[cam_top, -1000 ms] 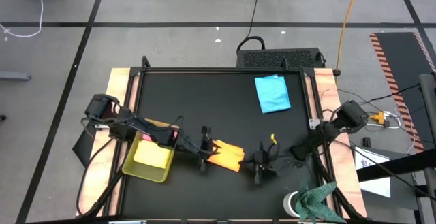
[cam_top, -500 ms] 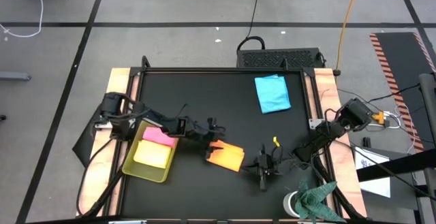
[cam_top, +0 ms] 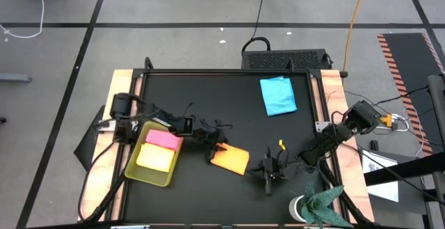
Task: Fold microfiber towels
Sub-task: Put the orange microfiber towel into the yellow bin
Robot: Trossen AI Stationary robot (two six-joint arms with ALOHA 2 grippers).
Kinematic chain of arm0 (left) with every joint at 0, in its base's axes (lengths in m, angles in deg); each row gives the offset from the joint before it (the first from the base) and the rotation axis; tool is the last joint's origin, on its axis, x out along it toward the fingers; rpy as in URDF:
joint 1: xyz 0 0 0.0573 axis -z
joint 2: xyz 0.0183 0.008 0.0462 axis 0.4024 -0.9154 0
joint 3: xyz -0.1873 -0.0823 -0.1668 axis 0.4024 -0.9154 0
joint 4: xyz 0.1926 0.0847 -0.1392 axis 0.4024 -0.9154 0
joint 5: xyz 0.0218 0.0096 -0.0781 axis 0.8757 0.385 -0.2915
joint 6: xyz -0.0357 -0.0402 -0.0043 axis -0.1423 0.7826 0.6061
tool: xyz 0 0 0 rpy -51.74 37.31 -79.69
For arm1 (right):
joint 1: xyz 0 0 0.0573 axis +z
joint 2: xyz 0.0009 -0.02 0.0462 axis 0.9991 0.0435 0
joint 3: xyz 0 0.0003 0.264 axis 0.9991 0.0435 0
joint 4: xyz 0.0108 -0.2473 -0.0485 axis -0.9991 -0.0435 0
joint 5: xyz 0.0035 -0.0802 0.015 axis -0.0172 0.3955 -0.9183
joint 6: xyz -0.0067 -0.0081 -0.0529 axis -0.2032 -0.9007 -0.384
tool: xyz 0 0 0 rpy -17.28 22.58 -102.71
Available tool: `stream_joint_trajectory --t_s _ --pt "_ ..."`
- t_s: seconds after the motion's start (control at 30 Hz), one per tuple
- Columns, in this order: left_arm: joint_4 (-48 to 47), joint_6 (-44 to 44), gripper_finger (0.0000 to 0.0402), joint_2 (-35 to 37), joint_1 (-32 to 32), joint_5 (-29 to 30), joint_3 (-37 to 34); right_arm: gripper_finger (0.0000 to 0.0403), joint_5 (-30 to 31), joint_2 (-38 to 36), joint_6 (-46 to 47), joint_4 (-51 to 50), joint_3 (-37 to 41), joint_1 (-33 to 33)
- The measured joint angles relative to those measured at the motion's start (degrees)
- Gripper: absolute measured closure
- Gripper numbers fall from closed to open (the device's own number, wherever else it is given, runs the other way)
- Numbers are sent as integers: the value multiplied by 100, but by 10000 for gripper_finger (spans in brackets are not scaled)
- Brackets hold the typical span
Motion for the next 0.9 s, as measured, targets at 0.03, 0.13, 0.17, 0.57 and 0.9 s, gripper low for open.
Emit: stream_joint_trajectory --t_s 0.03,0.13,0.17,0.57,0.9 --pt "116 37 216 -110 0 -38 2 403 -4 0 0 -14 0 0" --pt "324 164 232 -315 0 -45 5 403 -10 0 17 -19 0 0" --pt "344 175 237 -328 0 -43 7 403 -14 0 17 -45 0 0" --pt "-737 437 382 448 130 -142 -35 403 -21 0 4 -37 0 112" --pt "-2186 434 388 2665 1020 185 -30 403 -21 0 -101 26 0 238"
